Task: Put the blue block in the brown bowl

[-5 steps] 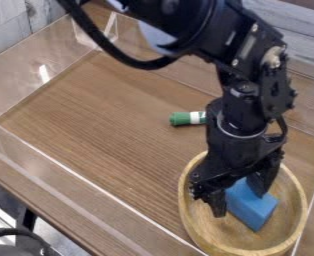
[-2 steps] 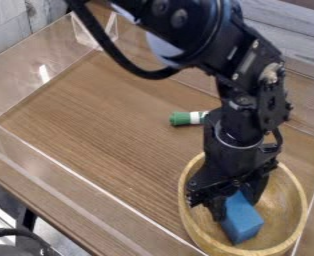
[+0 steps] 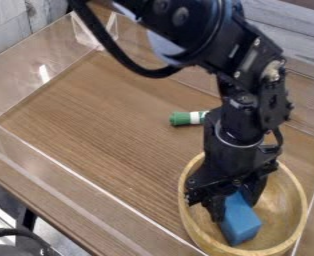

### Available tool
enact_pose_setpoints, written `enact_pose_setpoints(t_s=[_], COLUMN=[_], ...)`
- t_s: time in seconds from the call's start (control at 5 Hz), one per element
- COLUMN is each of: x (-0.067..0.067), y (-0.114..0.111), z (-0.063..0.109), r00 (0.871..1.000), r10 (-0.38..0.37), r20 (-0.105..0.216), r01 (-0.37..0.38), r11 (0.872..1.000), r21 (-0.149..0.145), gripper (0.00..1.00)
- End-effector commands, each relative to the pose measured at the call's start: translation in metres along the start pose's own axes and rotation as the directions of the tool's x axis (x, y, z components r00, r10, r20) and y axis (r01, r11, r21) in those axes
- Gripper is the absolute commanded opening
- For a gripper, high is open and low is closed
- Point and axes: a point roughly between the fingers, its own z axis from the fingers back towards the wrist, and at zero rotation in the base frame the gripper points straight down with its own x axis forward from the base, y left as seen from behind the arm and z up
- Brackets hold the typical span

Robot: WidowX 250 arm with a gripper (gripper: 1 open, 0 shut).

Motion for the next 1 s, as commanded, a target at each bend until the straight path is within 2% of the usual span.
enact_pose_setpoints(t_s=[0.0, 0.8], x=[0.001, -0.001], y=[-0.014, -0.021], z=[0.018, 0.028], r00=[1.0, 0.999], r10=[-0.018, -0.032], r20=[0.003, -0.025], r01=[0.018, 0.03], r11=[0.998, 0.995], r21=[-0.063, -0.099], gripper=[0.0, 0.0])
